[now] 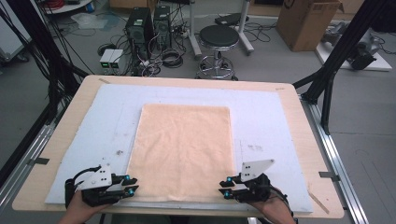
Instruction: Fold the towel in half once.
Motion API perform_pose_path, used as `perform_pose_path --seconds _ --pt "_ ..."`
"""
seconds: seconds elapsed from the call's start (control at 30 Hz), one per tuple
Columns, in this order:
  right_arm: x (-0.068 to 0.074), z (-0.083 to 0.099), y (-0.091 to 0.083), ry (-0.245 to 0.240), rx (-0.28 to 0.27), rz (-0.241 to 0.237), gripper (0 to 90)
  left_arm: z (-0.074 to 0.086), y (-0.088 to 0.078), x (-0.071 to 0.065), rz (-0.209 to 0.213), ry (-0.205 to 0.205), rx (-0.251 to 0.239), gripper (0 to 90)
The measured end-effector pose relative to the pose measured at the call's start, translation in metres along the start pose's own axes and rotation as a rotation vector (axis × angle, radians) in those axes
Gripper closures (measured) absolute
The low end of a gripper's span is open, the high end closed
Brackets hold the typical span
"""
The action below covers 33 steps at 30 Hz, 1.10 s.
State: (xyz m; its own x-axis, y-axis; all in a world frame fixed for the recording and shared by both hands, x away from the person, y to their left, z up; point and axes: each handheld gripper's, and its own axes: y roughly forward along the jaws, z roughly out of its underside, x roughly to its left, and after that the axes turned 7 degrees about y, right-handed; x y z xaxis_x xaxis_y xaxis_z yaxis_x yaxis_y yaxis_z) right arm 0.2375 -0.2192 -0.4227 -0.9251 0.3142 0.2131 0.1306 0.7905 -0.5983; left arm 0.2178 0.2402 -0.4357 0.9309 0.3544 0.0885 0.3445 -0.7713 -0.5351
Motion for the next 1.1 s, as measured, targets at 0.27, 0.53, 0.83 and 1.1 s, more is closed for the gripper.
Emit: perform_pose_path --seconds 0.27,0.53,0.83,1.1 --pt "-0.005 0.008 0.014 0.019 0.064 0.007 74.4 0.009 0.003 -0.001 -0.009 0.001 0.044 72.6" --pt "-0.007 0.009 0.013 0.029 0.056 0.009 72.4 0.008 0.002 0.0 -0.015 -0.018 0.026 68.2" --pt "-0.016 0.0 0.002 0.066 -0.018 0.062 65.3 0.001 -0.001 0.01 -0.051 -0.074 -0.035 63.7" --pt "-0.026 -0.006 -0.002 0.103 -0.057 0.099 57.5 -0.001 -0.004 0.02 -0.056 -0.131 -0.079 55.5"
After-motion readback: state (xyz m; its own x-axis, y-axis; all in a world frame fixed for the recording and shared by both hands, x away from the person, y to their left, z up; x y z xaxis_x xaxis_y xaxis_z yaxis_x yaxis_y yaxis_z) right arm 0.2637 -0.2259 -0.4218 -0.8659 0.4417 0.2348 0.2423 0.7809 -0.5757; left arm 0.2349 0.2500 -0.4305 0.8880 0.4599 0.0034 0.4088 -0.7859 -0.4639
